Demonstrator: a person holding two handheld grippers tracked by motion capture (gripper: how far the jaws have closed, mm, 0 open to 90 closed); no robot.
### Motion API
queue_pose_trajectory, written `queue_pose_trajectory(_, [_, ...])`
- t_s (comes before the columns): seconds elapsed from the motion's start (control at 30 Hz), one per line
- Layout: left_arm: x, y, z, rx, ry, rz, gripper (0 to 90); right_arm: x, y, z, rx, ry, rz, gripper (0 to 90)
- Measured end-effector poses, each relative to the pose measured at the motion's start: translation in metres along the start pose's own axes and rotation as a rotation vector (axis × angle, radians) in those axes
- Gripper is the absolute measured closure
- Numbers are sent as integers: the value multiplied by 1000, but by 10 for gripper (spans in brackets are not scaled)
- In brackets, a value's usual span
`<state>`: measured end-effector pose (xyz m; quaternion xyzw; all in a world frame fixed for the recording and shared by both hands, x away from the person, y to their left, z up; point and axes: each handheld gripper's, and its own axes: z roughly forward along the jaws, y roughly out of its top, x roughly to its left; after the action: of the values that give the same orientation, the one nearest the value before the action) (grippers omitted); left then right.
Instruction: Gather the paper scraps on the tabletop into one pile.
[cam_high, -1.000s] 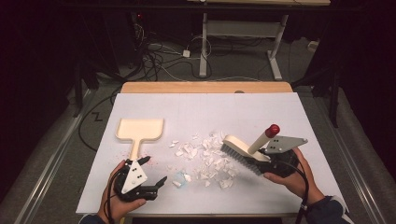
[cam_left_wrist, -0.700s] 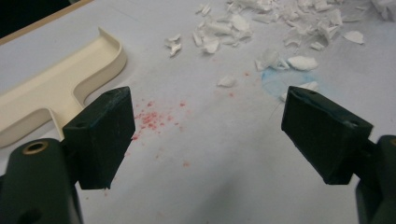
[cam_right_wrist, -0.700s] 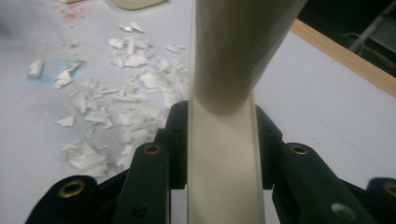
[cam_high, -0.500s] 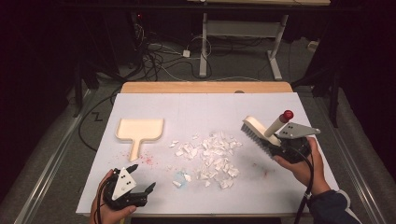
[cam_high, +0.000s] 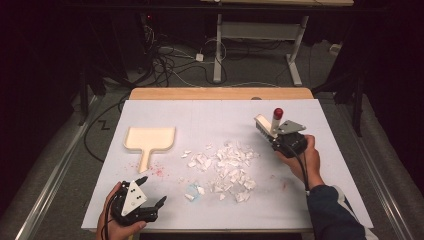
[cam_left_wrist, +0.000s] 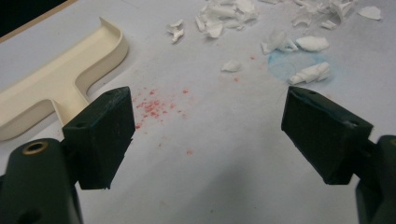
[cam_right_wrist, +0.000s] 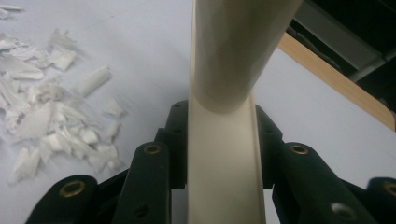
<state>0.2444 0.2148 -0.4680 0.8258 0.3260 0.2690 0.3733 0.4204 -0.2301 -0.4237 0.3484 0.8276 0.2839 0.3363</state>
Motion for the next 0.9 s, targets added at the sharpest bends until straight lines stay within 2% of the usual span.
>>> queue_pose_trajectory(0.03, [0, 0, 0, -2, -1, -2, 165, 4, 3, 4, -4, 1, -15, 678])
queue_pose_trajectory(0.07, [0, 0, 0, -1, -2, -2, 165, 14, 9, 11, -3, 11, -32, 678])
queue_pose_trajectory(0.1, [0, 0, 1, -1, -1, -4, 165, 14, 9, 11, -3, 11, -32, 678])
queue_pose_trajectory(0.13, [0, 0, 1, 1, -4, -3, 165, 27, 15, 17, 6, 21, -70, 678])
queue_pose_trajectory(0.2, [-1, 0, 2, 0, -6, -2, 165, 33, 17, 19, 8, 27, -86, 678])
queue_pose_trajectory(0.23, [-1, 0, 2, 2, -7, 0, 166, 39, 19, 22, 2, 43, -108, 678])
queue_pose_trajectory(0.27, [-1, 0, 2, 3, -10, 1, 166, 54, 23, 27, -2, 59, -134, 677])
queue_pose_trajectory(0.33, [-1, -1, 1, 5, -9, 4, 166, 58, 24, 28, -5, 74, -144, 677])
queue_pose_trajectory(0.37, [-1, -1, 1, 6, -9, 4, 165, 68, 25, 27, -24, 103, -174, 676])
queue_pose_trajectory(0.4, [-1, -1, 1, 4, -9, 1, 166, 71, 26, 27, -30, 117, -179, 676])
queue_pose_trajectory(0.47, [-1, -1, 1, 3, -10, 2, 165, 78, 24, 22, -68, 187, -215, 675])
queue_pose_trajectory(0.5, [0, 0, 1, -2, -7, 15, 165, 80, 23, 19, -79, 217, -235, 674])
queue_pose_trajectory(0.6, [0, 0, 1, 0, -8, 17, 165, 89, 17, 11, -102, 275, -293, 672])
queue_pose_trajectory(0.63, [-2, -1, 1, 2, -14, 1, 165, 91, 16, 8, -106, 284, -298, 672])
queue_pose_trajectory(0.7, [-2, 0, 1, 1, -16, 1, 165, 95, 11, -2, -125, 326, -316, 673])
queue_pose_trajectory(0.73, [-2, 0, 1, 2, -17, 3, 165, 95, 11, -2, -125, 326, -316, 673])
queue_pose_trajectory(0.83, [-3, 1, 2, 0, -19, 17, 165, 101, 3, -16, -146, 364, -318, 673])
queue_pose_trajectory(0.9, [-4, 1, 2, 0, -19, 23, 166, 106, 0, -30, -150, 391, -363, 675])
